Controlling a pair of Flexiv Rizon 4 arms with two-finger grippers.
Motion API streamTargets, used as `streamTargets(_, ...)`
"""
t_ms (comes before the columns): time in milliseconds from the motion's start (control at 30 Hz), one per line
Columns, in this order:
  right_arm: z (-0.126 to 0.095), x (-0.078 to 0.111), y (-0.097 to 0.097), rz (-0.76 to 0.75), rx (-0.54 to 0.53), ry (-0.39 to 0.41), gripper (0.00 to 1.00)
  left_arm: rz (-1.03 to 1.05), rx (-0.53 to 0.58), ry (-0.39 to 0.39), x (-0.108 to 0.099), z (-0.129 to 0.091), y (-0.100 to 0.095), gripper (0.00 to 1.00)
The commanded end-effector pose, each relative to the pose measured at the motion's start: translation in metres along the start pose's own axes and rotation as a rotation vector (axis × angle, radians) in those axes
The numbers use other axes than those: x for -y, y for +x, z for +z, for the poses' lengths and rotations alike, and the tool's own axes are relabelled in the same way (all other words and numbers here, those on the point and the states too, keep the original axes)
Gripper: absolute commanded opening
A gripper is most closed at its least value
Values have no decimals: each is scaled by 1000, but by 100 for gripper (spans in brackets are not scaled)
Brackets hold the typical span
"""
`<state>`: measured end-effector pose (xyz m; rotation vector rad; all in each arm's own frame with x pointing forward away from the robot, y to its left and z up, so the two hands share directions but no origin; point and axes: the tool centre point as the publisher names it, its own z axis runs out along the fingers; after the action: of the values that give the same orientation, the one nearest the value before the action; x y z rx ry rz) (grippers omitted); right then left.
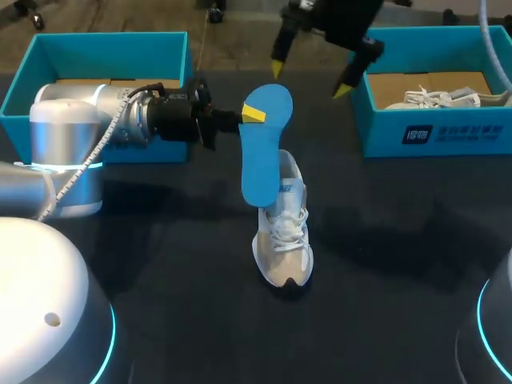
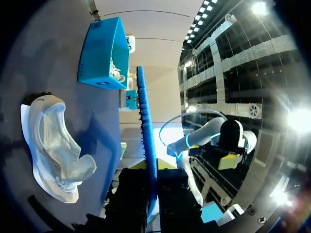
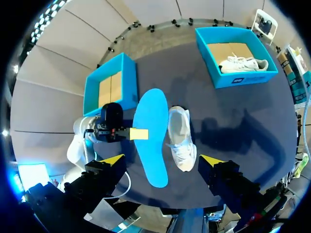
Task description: Take the shoe out of the shoebox, open the shoe tongue, remove and reinsert the insole, then place the shoe into the shoebox
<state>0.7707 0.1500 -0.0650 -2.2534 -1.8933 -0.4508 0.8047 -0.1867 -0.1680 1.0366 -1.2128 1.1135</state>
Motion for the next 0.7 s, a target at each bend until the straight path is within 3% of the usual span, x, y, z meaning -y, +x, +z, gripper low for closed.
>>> streamTargets(33,5,-4,-23,-5,-296,31,100,1,2,1,0,0,0,0)
streamTargets(233,13,-6,-34,-9,-430,56,100,1,2,1,0,0,0,0)
streamTargets(333,18,-7,-36,3,-447,69,100,1,2,1,0,0,0,0)
streamTargets(700,30,-6,-45,0,-641,40,100,1,2,1,0,0,0,0)
